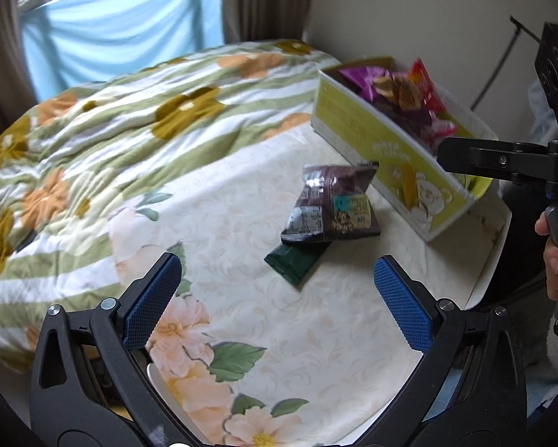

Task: Organize snacks
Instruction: 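Move both tools toward the brown bag and dark green bar, then grasp the brown printed bag with the right gripper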

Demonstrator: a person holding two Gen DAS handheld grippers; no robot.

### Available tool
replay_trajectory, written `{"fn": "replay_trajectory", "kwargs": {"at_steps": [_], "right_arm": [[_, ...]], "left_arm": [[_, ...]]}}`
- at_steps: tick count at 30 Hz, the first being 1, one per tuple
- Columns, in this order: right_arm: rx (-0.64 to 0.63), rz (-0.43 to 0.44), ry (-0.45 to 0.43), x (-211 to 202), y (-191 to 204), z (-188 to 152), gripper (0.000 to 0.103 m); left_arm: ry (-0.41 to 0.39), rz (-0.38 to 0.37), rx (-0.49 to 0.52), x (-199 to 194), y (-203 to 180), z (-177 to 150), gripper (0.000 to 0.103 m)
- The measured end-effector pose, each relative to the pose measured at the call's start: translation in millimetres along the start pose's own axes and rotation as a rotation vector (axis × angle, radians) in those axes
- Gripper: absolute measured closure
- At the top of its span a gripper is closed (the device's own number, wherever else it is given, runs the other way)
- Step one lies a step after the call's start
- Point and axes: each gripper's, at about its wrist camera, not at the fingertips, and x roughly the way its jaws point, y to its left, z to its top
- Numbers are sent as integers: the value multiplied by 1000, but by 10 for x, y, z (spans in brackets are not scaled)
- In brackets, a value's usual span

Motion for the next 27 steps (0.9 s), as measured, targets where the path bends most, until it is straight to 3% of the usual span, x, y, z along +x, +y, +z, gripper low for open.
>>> {"fn": "replay_trajectory", "kwargs": {"at_steps": [8, 19, 22, 27], "right_arm": [[101, -53, 42, 665, 45, -215, 4], [224, -136, 79, 1429, -346, -58, 5], [267, -126, 90, 1539, -438, -35, 8], [283, -98, 105, 1588, -496, -17, 23]], "left_arm": [[48, -76, 87, 615, 97, -90, 1], [112, -103, 118, 1240, 162, -70, 1], [121, -112, 155, 1347, 94, -55, 1], [135, -120, 214, 1492, -19, -8, 8]]}}
